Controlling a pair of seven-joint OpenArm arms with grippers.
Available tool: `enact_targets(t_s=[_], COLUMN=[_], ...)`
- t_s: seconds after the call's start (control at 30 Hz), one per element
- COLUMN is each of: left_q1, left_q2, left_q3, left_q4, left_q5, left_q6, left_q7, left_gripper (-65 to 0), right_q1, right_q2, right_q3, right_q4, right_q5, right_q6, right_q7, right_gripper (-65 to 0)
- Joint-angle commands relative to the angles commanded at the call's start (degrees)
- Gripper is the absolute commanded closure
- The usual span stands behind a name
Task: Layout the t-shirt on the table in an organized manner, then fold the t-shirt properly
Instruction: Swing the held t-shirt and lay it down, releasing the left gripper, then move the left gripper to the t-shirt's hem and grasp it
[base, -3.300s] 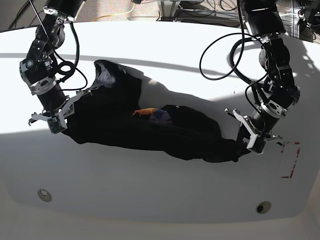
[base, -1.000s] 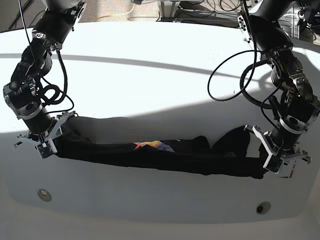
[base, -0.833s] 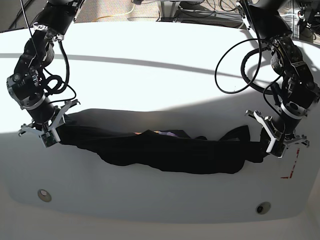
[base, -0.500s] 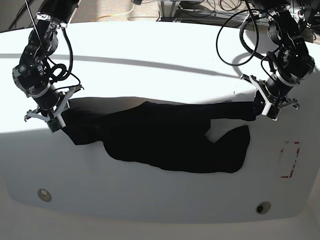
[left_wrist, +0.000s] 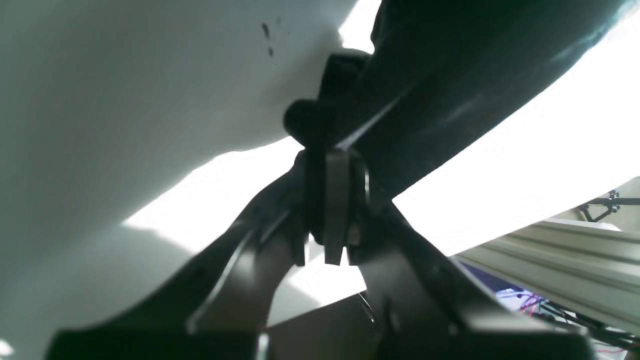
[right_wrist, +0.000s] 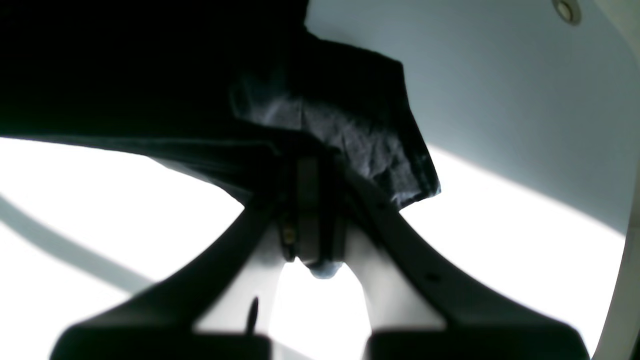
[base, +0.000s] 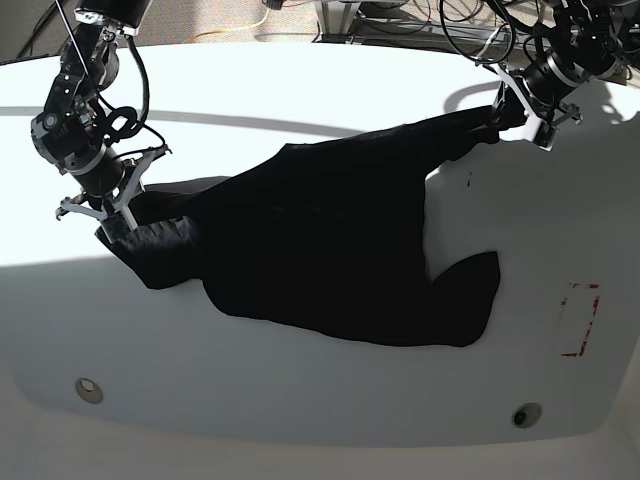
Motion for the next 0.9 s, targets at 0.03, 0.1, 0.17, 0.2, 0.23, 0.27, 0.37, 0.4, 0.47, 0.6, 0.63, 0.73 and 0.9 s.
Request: enact_targets(t_s=[0.03, 0.1, 0.17, 0.2, 0.23, 0.27, 0.37, 0.4, 0.47, 0.6, 0.63, 0.73, 0.9], left_q1=[0.5, 1.8, 2.5, 2.9, 3.2, 3.8, 4.8, 5.1, 5.2, 5.4, 5.9, 5.8, -1.0], left_q2=[0.0, 0.1, 0.1, 0.0, -0.1, -0.2, -0.2, -0.2, -0.2, -0.6, -1.8, -3.8, -5.7], left_q3=[0.1, 0.2, 0.4, 1.1, 1.2, 1.7, 2.0, 1.9, 1.8, 1.7, 1.5, 0.4, -3.8], left_q4=[0.0, 0.0, -0.1, -0.1, -0.1, -0.1, -0.1, -0.1, -0.2, -0.3, -0.3, -0.3, -0.4], left_q5=[0.0, 0.0, 0.0, 0.0, 0.0, 0.0, 0.0, 0.0, 0.0, 0.1, 0.1, 0.0, -0.1], left_q6=[0.0, 0.0, 0.0, 0.0, 0.0, 0.0, 0.0, 0.0, 0.0, 0.0, 0.0, 0.0, 0.0], left_q7=[0.0, 0.0, 0.0, 0.0, 0.0, 0.0, 0.0, 0.0, 0.0, 0.0, 0.0, 0.0, -0.1], left_gripper=[0.0, 0.0, 0.0, -0.4, -0.8, -3.5, -16.1, -20.6, -33.6, -47.4, -47.9, -46.7, -46.9], right_q1=[-0.4, -1.2, -1.6, -1.8, -1.8, -1.9, -2.2, -2.5, -3.0, -3.1, -3.1, -3.0, -2.8], right_q2=[0.0, 0.0, 0.0, 0.0, 0.0, 0.0, 0.0, 0.0, 0.0, 0.0, 0.0, 0.0, -0.1], right_q3=[0.0, -0.1, -0.1, -0.1, -0.1, -0.1, -0.1, -0.1, -0.1, -0.1, -0.1, -0.1, -0.1], right_q4=[0.0, 0.0, 0.0, 0.0, 0.0, 0.0, 0.0, 0.0, 0.0, 0.0, 0.0, 0.0, 0.0], right_q5=[0.0, -0.1, -0.2, -0.4, -0.4, -0.4, -0.4, -0.4, -0.3, -0.2, -0.2, -0.1, 0.0], right_q6=[0.0, 0.0, 0.0, 0.0, 0.0, 0.0, 0.0, 0.0, 0.0, 0.0, 0.0, 0.0, 0.0], right_q7=[0.0, 0.0, 0.0, 0.0, 0.0, 0.0, 0.0, 0.0, 0.0, 0.0, 0.0, 0.0, 0.0], right_gripper=[-0.2, -0.2, -0.2, -0.6, -1.1, -3.3, -15.1, -18.9, -30.3, -44.9, -48.2, -49.8, -48.8])
